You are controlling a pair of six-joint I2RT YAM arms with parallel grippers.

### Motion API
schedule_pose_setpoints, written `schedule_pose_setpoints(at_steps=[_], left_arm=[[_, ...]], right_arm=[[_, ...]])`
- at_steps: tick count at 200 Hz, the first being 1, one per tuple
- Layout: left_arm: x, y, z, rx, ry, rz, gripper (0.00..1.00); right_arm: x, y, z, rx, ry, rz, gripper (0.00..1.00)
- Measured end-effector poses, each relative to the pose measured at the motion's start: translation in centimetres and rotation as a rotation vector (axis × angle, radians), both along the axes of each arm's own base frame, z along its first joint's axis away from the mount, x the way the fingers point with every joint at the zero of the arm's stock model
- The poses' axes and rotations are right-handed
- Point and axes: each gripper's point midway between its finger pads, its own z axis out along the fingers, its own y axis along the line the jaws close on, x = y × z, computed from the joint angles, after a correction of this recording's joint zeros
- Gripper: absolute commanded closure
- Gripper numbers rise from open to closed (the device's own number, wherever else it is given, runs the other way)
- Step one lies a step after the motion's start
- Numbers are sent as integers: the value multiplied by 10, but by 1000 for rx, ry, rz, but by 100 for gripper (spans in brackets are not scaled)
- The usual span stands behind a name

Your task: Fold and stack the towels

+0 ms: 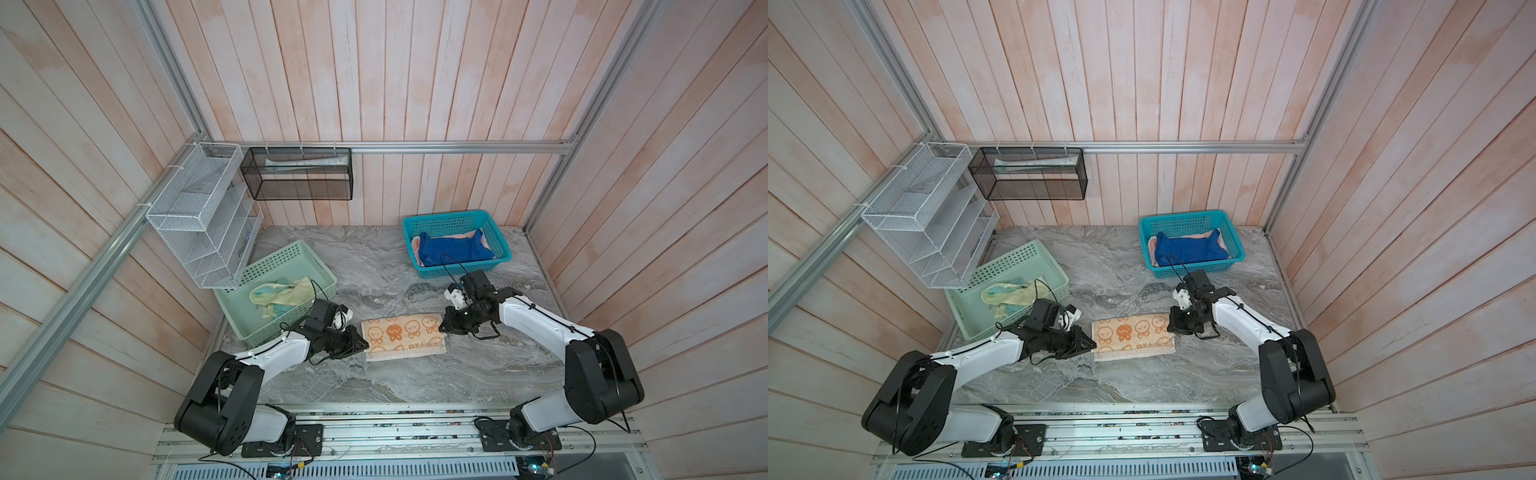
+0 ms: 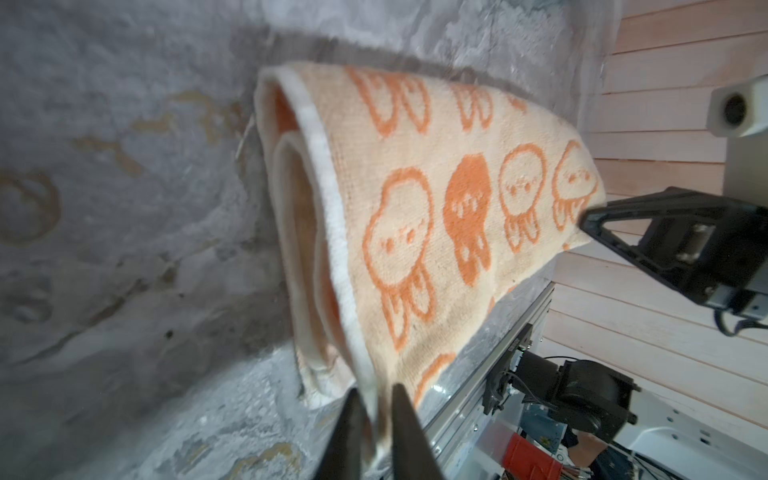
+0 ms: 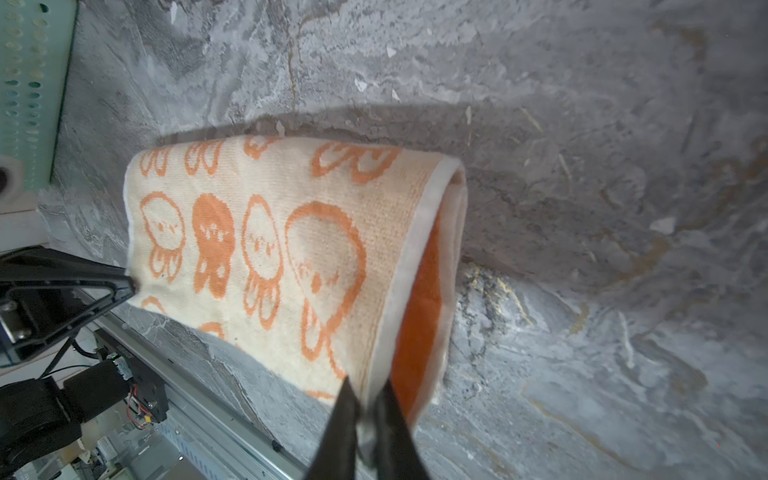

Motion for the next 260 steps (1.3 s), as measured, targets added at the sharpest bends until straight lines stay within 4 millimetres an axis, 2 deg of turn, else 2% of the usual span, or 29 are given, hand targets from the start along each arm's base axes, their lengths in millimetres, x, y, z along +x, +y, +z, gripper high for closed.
schedule_pose_setpoints(at_steps=[21, 38, 57, 72, 88, 108, 151, 169, 190, 226, 242, 260], left_arm=[[-11, 7, -12, 48, 50, -4, 62], [-7, 11, -10, 94, 47, -1, 62], [13, 8, 8, 121, -14, 5, 62], [32, -5, 28, 121, -86, -3, 62], [45, -27, 43, 106, -150, -34, 62], [53, -63, 49, 79, -182, -86, 63], [59, -158, 37, 40, -161, -209, 64], [52, -184, 25, 27, -132, -259, 66], [51, -185, 9, 31, -78, -259, 68], [50, -171, -8, 24, 2, -225, 70], [49, -165, -13, 23, 18, -216, 70], [51, -157, -12, 12, 13, -198, 70]], right_arm=[[-6, -2, -5, -10, 25, -3, 40], [-5, -4, -5, -12, 27, -13, 36], [-2, -8, -6, -9, 27, -36, 35], [0, -9, -10, -6, 31, -55, 33], [-1, -9, -18, -4, 46, -75, 33], [-4, -10, -31, -8, 76, -100, 35], [-2, -2, -42, -19, 80, -119, 35], [1, 4, -43, -8, 70, -121, 36], [3, 8, -44, -1, 63, -123, 46], [9, 25, -51, 26, 68, -106, 86], [9, 32, -54, 22, 71, -85, 99], [11, 37, -50, 4, 63, -68, 100]])
